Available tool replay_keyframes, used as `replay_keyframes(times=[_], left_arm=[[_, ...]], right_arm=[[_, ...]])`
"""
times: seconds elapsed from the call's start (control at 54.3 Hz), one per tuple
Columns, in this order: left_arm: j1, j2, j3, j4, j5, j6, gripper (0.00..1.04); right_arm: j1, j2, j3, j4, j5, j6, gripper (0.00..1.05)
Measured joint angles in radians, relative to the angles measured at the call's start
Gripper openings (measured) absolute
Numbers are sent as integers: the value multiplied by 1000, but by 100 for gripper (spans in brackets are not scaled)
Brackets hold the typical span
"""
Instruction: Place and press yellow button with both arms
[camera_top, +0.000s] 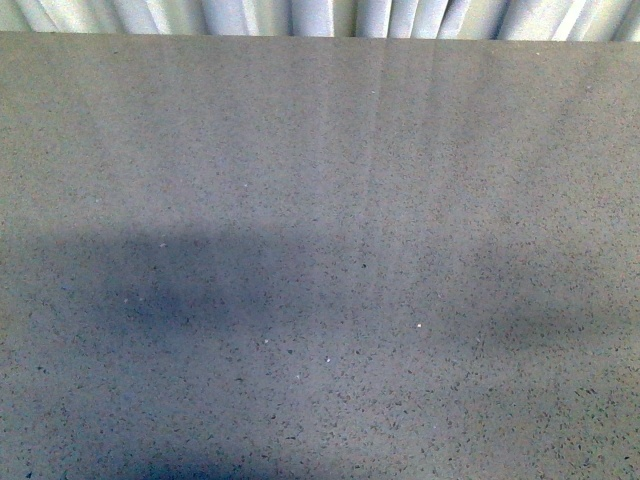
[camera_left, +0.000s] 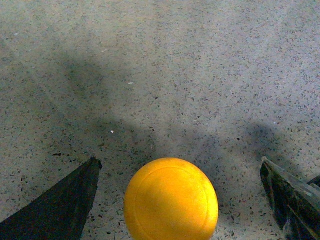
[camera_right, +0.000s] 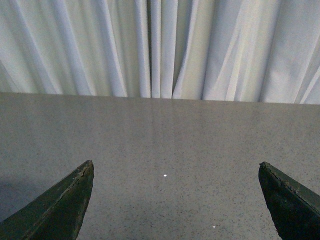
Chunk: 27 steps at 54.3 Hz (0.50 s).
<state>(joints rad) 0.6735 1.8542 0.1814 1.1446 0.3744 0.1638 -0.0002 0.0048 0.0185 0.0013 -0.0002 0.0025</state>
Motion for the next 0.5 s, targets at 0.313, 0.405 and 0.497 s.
replay_keyframes(times=[0.313, 0.405, 0.497], left_arm=[[-18, 1, 0, 9, 0, 1, 94], [-25, 6, -1, 11, 2, 4, 88], [-32, 14, -8, 14, 4, 9, 79]], right_arm=[[0, 0, 0, 0, 0, 0, 96], [0, 0, 0, 0, 0, 0, 96], [0, 0, 0, 0, 0, 0, 96]])
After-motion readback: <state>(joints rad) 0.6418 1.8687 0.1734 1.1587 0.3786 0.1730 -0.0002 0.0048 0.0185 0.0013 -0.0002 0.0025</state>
